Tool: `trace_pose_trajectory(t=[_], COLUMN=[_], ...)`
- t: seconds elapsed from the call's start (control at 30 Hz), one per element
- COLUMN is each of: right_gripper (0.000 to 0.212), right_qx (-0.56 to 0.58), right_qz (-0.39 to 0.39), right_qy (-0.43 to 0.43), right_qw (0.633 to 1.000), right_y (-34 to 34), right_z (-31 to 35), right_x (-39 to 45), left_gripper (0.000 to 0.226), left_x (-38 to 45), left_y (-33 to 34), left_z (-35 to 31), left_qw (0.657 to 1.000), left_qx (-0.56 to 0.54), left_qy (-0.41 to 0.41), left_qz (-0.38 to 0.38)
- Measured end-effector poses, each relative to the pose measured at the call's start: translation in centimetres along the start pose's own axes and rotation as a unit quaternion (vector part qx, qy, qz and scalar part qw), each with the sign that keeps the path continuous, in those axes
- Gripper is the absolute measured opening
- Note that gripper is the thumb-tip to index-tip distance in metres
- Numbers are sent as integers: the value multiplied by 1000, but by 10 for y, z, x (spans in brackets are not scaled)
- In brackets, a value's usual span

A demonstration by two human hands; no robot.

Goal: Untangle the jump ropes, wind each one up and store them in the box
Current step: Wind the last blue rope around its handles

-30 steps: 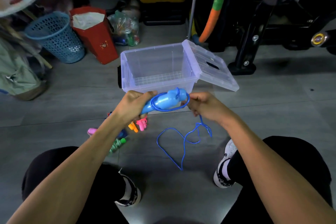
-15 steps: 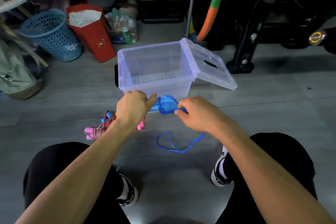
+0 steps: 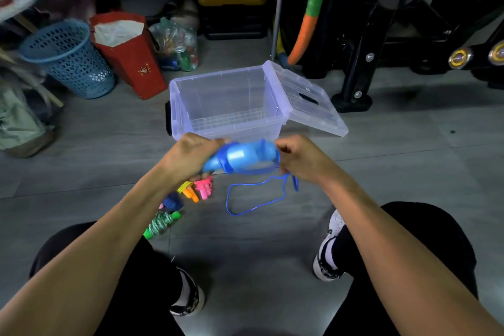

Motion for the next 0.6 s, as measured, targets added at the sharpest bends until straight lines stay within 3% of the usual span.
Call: trace_pose_trajectory(t=[0.07,0.13,0.2,0.27,0.37,0.43,0.5,0.6], right_gripper=[45,39,30,23,20,20,24,29], right_qx=[-2,6,10,-3,-43,-62,-115,-217], right_qz=[11,34,71,111,181,191,154,107], right_qy=[9,17,39,61,84,82,50,-5], right_qw=[1000,999,997,992,979,976,980,970], right_y=[12,29,47,62,72,68,56,29], right_z=[-1,0,0,2,6,11,18,25], right_x=[-3,-6,-7,-9,-15,-17,-17,-16], left_gripper=[46,45,46,44,46,57,61,52], left_x=[0,2,7,12,19,24,28,25], left_y=[-1,6,17,23,15,5,3,17], left_z=[2,8,14,16,16,14,11,6], left_qw=[984,956,935,939,965,962,933,852], left_qx=[-165,-257,-300,-277,-112,32,219,457], left_qy=[-68,-142,-189,-204,-189,-139,-75,-12], left_qz=[0,-11,-2,-24,-145,-231,-275,-254])
Point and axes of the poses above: each hand's wrist, its own x-axis towards the middle knuckle, its own y-axis out of the palm, z = x × y, the point moved 3 cm from there along x, towards the middle knuckle, and after that the axes turned 12 degrees about -y, right-handed, at the moved point
